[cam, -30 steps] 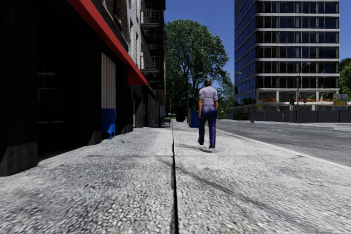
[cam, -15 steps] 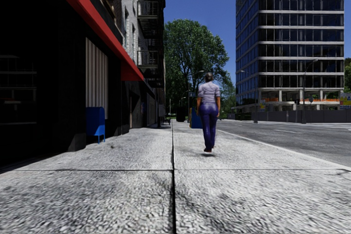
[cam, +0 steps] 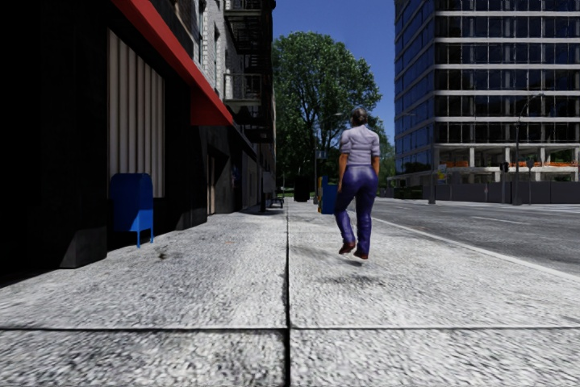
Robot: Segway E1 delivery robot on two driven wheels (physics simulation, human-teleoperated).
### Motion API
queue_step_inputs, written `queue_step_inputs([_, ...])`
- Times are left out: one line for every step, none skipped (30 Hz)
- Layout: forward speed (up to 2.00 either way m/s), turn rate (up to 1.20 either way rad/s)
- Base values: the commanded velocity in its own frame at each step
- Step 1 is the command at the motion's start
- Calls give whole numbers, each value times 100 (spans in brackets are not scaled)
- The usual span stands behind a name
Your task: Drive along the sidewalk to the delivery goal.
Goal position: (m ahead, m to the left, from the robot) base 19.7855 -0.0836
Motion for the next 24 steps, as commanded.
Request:
queue_step_inputs([200, 22])
queue_step_inputs([200, 22])
queue_step_inputs([200, 22])
queue_step_inputs([200, 22])
queue_step_inputs([200, 22])
queue_step_inputs([200, 22])
queue_step_inputs([200, 22])
queue_step_inputs([200, 22])
queue_step_inputs([200, 22])
queue_step_inputs([200, 22])
queue_step_inputs([200, 22])
queue_step_inputs([200, 22])
queue_step_inputs([200, 22])
queue_step_inputs([200, 22])
queue_step_inputs([200, 22])
queue_step_inputs([200, 22])
queue_step_inputs([200, 22])
queue_step_inputs([200, 22])
queue_step_inputs([200, 22])
queue_step_inputs([200, 22])
queue_step_inputs([200, 22])
queue_step_inputs([200, 22])
queue_step_inputs([200, 22])
queue_step_inputs([200, 22])
